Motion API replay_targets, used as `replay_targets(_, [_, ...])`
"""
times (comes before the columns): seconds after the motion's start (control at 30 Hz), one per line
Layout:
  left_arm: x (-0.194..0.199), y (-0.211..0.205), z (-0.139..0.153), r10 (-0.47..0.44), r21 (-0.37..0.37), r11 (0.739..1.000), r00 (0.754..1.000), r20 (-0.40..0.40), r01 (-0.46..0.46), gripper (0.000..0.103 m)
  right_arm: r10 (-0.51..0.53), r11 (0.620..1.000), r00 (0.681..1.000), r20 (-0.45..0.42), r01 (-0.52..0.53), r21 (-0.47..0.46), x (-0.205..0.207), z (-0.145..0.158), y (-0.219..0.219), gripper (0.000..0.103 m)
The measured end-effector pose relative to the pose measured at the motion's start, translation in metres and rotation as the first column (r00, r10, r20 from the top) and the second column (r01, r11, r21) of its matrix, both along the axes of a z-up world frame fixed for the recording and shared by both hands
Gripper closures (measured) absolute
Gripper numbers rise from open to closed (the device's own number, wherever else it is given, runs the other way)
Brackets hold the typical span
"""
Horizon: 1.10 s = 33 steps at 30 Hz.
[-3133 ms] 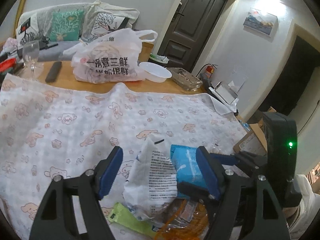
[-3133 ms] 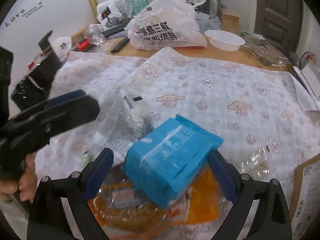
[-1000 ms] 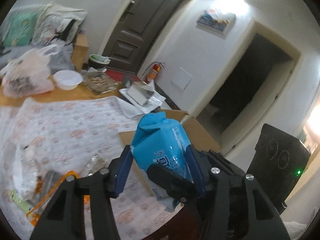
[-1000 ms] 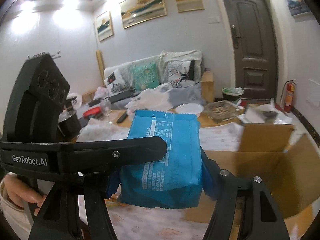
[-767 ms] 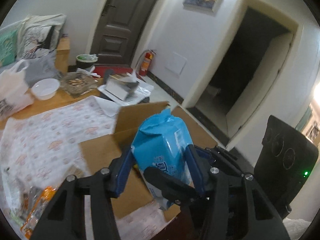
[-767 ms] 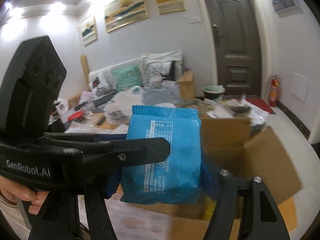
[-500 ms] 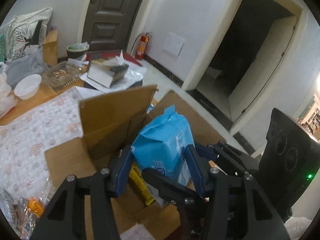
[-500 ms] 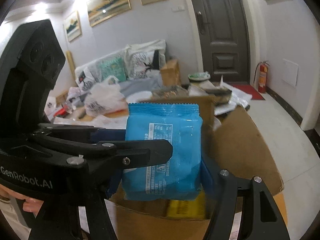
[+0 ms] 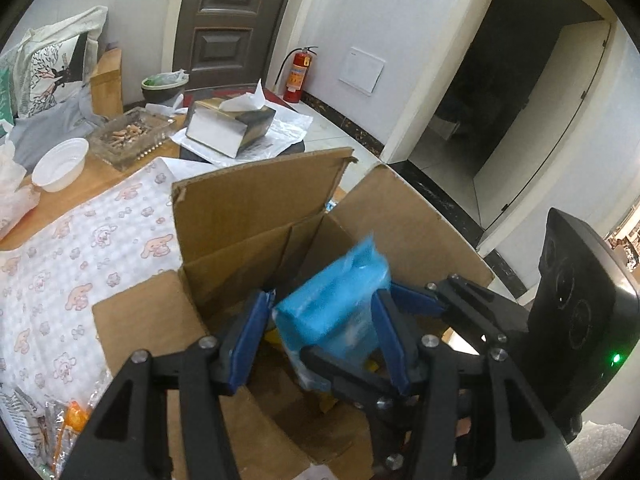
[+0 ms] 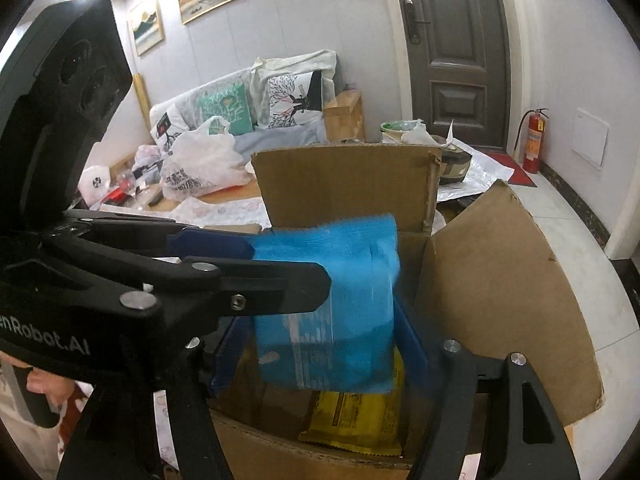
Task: Organize snacks
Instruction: 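Carry the blue packet into the cardboard box and release it, then grasp the white printed bag with the left tool while the right tool grips it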
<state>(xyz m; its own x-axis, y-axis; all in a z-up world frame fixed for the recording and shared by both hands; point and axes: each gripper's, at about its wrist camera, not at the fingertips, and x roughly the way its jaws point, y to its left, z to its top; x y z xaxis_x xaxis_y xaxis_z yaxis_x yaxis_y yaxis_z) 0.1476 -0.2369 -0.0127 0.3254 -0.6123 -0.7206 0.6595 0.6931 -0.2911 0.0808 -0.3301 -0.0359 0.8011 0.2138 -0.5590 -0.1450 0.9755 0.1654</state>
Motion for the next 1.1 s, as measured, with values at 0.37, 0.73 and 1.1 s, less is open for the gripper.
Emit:
replay_targets(0.37, [-0.025,0.067,0.033,0.066,-0.071,0.996,0.996,0.067,-0.061,0.049,0.005,0.998,0.999,0.043,-0.003,-0.057,-0.019,0.03,0.039,0.035])
replay_targets(0.73, [-0.057,0.224,0.051,0.276,-0.139,0.956,0.952,0.131,-0.258,0.044,0.177,0.981,0.982,0.062,-0.171,-0.09,-0.025,0.054,0.155,0.034])
replay_targets(1.1, [-0.042,0.355,-0.005,0.43,-0.166,0.892,0.902,0.028,-0.42,0.044,0.331,0.932,0.94,-0.083,-0.34,-0.126,0.016,0.013,0.275,0.034])
